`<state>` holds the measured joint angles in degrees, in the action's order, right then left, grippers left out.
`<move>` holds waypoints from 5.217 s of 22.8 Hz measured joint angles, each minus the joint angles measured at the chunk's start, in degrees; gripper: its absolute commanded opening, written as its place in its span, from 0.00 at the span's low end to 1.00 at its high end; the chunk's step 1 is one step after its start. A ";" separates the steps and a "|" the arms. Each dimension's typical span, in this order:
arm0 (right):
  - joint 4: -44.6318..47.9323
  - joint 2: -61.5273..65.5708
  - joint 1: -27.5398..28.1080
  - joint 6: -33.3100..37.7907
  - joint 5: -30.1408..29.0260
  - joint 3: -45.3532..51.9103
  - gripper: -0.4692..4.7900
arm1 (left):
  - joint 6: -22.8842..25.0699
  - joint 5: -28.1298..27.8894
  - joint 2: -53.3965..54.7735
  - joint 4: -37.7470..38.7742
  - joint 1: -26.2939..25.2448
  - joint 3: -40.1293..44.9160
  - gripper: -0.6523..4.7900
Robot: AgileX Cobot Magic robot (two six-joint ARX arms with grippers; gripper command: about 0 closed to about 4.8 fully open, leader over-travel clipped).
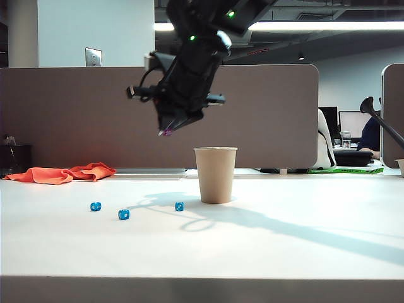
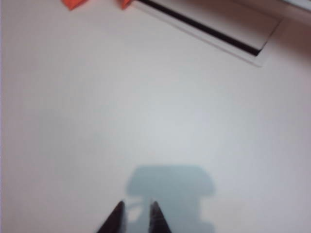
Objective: Pick up the dice with a different color and drop it into the paper cup.
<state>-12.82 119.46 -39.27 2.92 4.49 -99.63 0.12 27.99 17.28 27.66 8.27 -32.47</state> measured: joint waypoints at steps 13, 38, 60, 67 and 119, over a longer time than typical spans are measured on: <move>-8.87 -8.35 4.66 0.00 0.04 0.00 0.17 | 0.02 -0.04 -0.02 -0.04 0.00 0.00 0.11; -24.63 -9.84 5.29 0.00 0.46 -0.07 0.17 | 0.02 -0.04 0.00 -0.04 0.00 0.00 0.11; -23.89 -9.84 5.29 0.00 0.46 -0.07 0.26 | 0.02 -0.04 0.00 -0.04 0.00 0.00 0.11; -23.89 -9.84 5.29 0.00 0.46 -0.07 0.26 | 0.02 -0.04 0.00 -0.04 0.00 0.00 0.11; 15.06 -67.54 21.44 0.02 0.33 63.65 0.08 | -2.29 -16.31 -11.10 2.54 0.00 1.57 0.11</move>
<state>2.24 51.92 -17.82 2.94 4.82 -35.99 -2.17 11.68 6.17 30.20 8.27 -30.89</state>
